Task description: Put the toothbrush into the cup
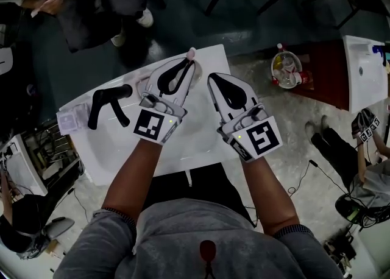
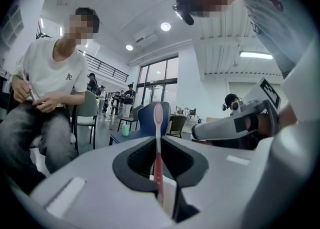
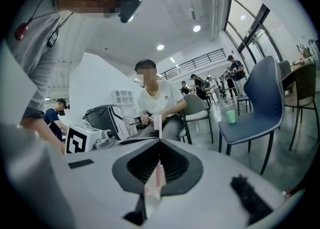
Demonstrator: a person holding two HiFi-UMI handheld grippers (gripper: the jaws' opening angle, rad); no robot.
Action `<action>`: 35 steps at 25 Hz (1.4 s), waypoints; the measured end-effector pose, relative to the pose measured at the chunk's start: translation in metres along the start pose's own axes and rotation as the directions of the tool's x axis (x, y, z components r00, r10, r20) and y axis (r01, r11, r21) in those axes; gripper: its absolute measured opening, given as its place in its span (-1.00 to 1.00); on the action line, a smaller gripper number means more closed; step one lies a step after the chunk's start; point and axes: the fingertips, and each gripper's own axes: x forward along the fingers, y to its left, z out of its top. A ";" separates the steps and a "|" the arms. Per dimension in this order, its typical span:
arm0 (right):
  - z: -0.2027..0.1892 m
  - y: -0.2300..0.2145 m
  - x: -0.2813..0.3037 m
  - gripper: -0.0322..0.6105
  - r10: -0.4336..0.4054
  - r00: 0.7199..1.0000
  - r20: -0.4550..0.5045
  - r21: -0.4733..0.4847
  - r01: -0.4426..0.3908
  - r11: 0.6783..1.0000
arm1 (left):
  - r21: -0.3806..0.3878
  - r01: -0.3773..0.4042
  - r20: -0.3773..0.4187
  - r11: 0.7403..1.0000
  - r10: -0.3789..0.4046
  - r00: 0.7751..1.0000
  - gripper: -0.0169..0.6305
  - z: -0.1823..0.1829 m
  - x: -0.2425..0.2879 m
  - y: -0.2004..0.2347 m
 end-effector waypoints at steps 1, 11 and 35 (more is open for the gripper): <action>-0.002 0.000 0.001 -0.88 0.002 1.000 -0.002 0.001 -0.002 1.000 | 0.005 -0.003 -0.004 1.000 0.003 1.000 -0.82 -0.002 0.000 0.001; -0.007 -0.001 0.003 -0.88 0.019 1.000 0.018 0.032 -0.019 0.999 | 0.031 -0.014 -0.112 0.999 0.018 0.994 -0.82 -0.032 -0.002 -0.001; 0.006 0.020 -0.008 -0.88 0.034 0.999 0.011 -0.019 -0.034 0.999 | 0.011 -0.004 -0.091 1.000 0.006 0.996 -0.92 -0.009 -0.032 -0.007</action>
